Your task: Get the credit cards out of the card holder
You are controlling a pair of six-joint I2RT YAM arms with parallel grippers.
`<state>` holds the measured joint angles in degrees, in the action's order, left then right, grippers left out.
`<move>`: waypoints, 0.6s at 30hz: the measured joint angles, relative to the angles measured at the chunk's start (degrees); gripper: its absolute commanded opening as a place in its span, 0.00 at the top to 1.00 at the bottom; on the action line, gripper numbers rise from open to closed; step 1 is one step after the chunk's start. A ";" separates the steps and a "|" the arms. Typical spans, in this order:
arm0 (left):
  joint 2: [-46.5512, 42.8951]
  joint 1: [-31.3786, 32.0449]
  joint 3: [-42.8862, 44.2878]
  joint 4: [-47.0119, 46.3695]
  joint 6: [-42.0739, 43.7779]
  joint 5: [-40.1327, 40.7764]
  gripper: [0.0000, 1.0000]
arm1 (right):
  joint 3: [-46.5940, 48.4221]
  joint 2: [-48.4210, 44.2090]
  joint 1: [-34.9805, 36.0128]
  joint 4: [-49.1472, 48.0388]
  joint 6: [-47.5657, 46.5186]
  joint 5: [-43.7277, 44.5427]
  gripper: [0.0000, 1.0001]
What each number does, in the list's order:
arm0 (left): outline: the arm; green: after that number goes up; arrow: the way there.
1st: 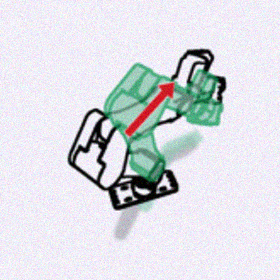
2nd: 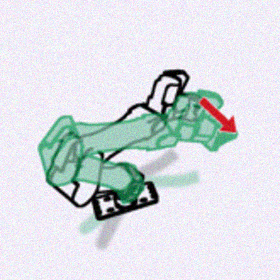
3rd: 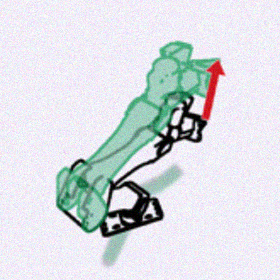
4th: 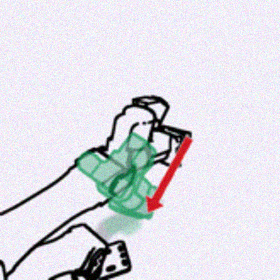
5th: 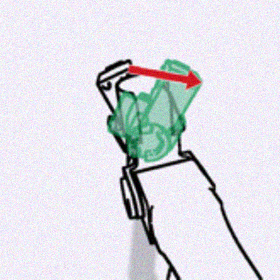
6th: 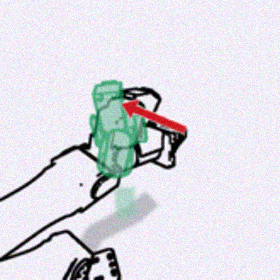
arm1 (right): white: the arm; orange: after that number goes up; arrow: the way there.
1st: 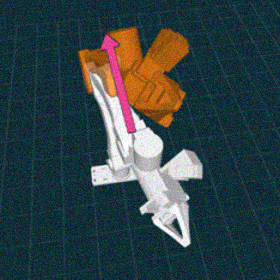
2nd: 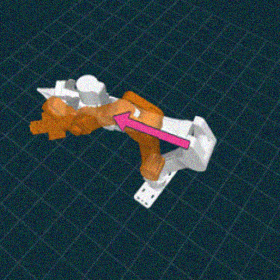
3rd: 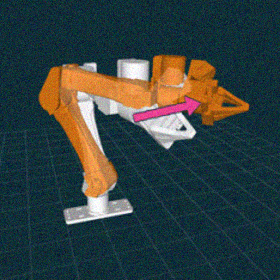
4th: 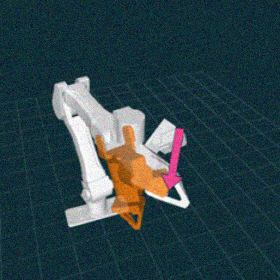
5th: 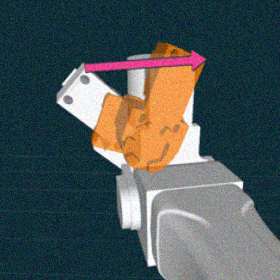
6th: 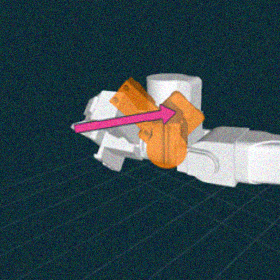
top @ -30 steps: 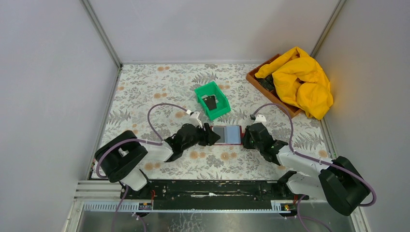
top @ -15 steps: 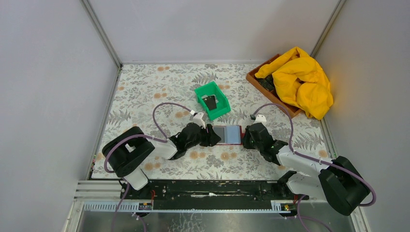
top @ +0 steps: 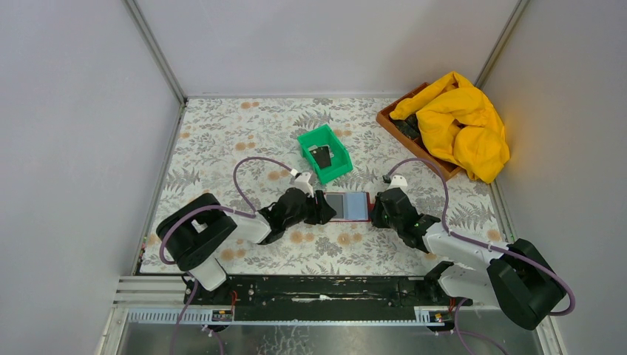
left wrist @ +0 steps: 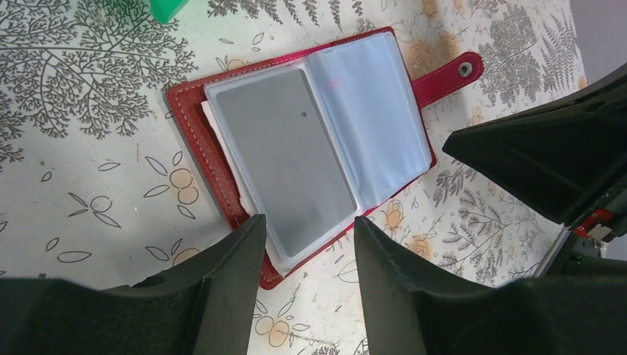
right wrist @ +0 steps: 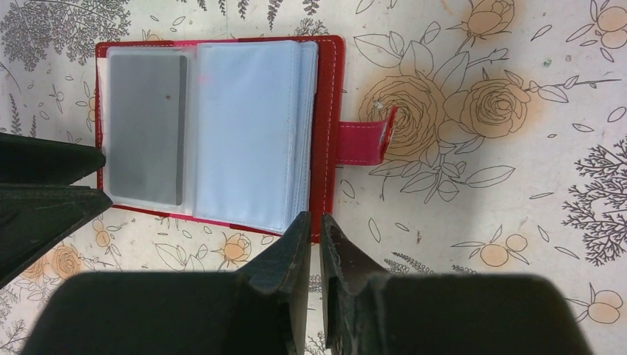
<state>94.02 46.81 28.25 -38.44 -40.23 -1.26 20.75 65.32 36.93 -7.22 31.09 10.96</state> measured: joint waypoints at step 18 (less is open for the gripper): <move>0.63 0.00 0.00 0.50 0.02 -0.81 0.47 | -0.17 0.83 0.00 -1.29 0.00 -0.11 0.85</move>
<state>94.65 46.81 28.25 -37.93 -40.21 -2.07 20.58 66.15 36.93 -8.51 31.09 10.85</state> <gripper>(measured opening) 0.530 0.154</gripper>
